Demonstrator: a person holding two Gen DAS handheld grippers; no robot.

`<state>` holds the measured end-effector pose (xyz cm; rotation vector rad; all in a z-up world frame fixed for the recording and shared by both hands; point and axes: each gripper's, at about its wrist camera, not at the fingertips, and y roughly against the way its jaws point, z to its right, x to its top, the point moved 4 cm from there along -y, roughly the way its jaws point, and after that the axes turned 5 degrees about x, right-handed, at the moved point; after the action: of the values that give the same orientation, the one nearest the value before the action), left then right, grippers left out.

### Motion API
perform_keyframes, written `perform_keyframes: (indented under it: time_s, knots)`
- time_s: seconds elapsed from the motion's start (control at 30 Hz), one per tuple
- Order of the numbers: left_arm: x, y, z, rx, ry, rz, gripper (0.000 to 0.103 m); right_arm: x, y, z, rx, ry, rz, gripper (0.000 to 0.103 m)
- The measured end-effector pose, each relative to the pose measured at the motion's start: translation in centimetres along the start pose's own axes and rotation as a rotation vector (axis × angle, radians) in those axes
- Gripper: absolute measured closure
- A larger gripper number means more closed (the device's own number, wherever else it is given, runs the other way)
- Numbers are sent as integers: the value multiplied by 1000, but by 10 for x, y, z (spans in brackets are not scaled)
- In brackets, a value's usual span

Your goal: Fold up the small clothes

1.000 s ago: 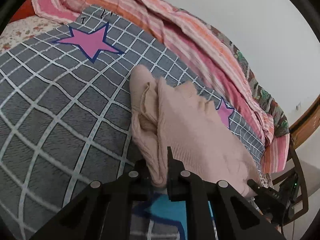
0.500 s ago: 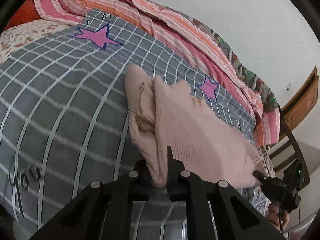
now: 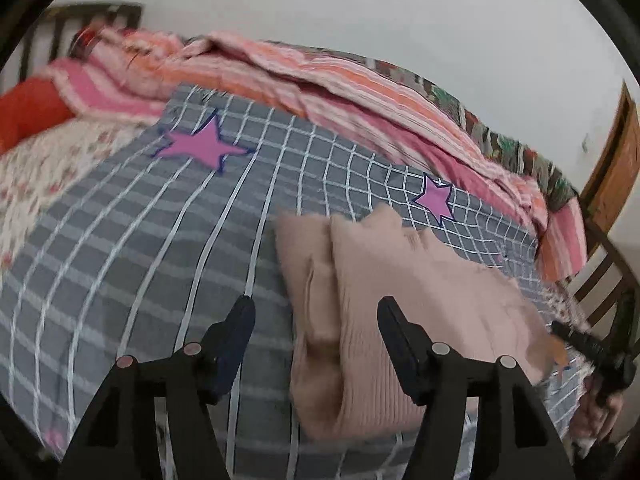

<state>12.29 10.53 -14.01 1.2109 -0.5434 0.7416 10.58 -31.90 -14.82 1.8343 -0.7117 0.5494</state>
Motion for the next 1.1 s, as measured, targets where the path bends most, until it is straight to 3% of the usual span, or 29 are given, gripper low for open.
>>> perform_keyframes:
  time_s: [0.13, 0.3, 0.5, 0.53, 0.57, 0.6, 0.63, 0.73, 0.83, 0.93, 1.03, 1.1]
  knots:
    - [21, -30, 28, -21, -74, -40, 43, 33, -25, -5, 11, 5, 14, 64]
    - [43, -76, 50, -44, -111, -103, 45, 61, -73, -8, -17, 22, -48, 67]
    - [45, -132, 48, 57, -114, -237, 64, 60, -125, 0, -77, 33, -182, 69]
    - [43, -136, 46, 69, -111, -248, 80, 59, -130, 0, -85, 43, -191, 71]
    - [42, -139, 45, 68, -103, -251, 93, 59, -132, -2, -90, 54, -191, 79]
    - [41, -139, 44, 48, -89, -250, 95, 59, -134, -4, -83, 72, -193, 88]
    - [42, -137, 43, 32, -77, -240, 96, 59, -136, -8, -63, 91, -202, 97]
    - [52, -120, 40, -17, -57, -146, 96, 66, -130, -19, -40, 148, -166, 98]
    - [65, -112, 37, -5, -55, -103, 96, 81, -120, -26, 6, 140, -96, 98]
    - [66, -123, 35, 46, -73, -107, 96, 91, -130, -20, -15, 106, -100, 98]
    - [56, -144, 32, 75, -77, -197, 96, 85, -160, -5, -77, 76, -203, 98]
    - [49, -148, 31, 84, -85, -207, 95, 78, -168, 0, -91, 62, -231, 97]
